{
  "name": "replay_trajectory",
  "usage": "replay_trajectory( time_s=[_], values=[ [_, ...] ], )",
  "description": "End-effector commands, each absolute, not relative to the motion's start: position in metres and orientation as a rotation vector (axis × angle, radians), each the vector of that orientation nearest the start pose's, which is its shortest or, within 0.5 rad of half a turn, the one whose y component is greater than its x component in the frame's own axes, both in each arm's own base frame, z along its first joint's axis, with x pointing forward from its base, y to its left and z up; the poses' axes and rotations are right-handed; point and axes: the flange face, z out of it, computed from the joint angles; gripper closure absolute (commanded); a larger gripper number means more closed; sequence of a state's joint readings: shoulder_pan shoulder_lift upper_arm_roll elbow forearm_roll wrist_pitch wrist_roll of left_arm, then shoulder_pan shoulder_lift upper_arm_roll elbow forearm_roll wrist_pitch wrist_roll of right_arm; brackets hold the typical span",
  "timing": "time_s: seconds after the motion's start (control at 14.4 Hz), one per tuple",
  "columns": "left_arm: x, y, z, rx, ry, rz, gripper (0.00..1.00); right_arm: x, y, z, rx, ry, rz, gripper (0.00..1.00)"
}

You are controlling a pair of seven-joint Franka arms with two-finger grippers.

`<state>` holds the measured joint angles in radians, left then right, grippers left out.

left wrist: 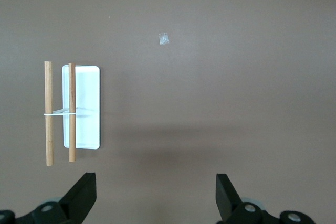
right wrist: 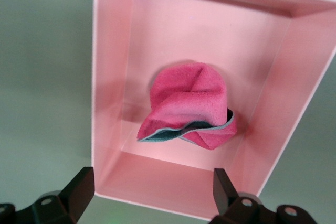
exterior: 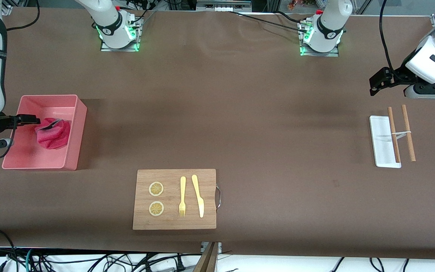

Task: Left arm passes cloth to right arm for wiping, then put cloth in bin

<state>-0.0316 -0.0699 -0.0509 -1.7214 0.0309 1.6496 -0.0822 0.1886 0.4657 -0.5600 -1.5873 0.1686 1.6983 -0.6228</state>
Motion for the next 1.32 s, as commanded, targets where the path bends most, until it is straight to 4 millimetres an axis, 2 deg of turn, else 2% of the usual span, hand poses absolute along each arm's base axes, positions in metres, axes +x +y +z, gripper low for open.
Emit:
replay_trajectory(
  time_s=[0.0, 0.14, 0.35, 0.49, 0.56, 0.63, 0.7, 0.83, 0.97, 1.11, 1.25],
  values=[
    [0.535, -0.041, 0.600, -3.092, 0.017, -0.008, 0.00, 0.611, -0.153, 0.415, -3.005, -0.368, 0.382, 0.00],
    [0.535, -0.041, 0.600, -3.092, 0.017, -0.008, 0.00, 0.612, -0.117, 0.431, -2.986, -0.347, 0.373, 0.00],
    [0.535, -0.041, 0.600, -3.092, 0.017, -0.008, 0.00, 0.618, -0.049, 0.459, -3.041, -0.509, 0.349, 0.00],
    [0.535, -0.041, 0.600, -3.092, 0.017, -0.008, 0.00, 0.616, -0.016, 0.488, -3.079, -0.634, 0.283, 0.00],
    [0.536, -0.040, 0.599, -3.092, 0.015, -0.006, 0.00, 0.613, -0.016, 0.513, -3.090, -0.632, 0.212, 0.00],
    [0.536, -0.039, 0.599, -3.092, 0.013, -0.006, 0.00, 0.609, -0.020, 0.528, -3.094, -0.621, 0.170, 0.00],
    [0.536, -0.039, 0.599, -3.092, 0.013, -0.006, 0.00, 0.602, -0.016, 0.546, -3.095, -0.638, 0.129, 0.00],
    [0.536, -0.039, 0.599, -3.092, 0.013, -0.006, 0.00, 0.588, -0.016, 0.587, -3.114, -0.649, 0.030, 0.00],
    [0.536, -0.039, 0.599, -3.092, 0.013, -0.006, 0.00, 0.578, -0.026, 0.607, -3.168, -0.659, 0.018, 0.00],
    [0.536, -0.039, 0.599, -3.092, 0.013, -0.006, 0.00, 0.563, -0.033, 0.619, -3.176, -0.604, 0.116, 0.00],
    [0.536, -0.039, 0.599, -3.092, 0.013, -0.006, 0.00, 0.552, -0.031, 0.631, -3.181, -0.452, 0.142, 0.00]
  ],
)
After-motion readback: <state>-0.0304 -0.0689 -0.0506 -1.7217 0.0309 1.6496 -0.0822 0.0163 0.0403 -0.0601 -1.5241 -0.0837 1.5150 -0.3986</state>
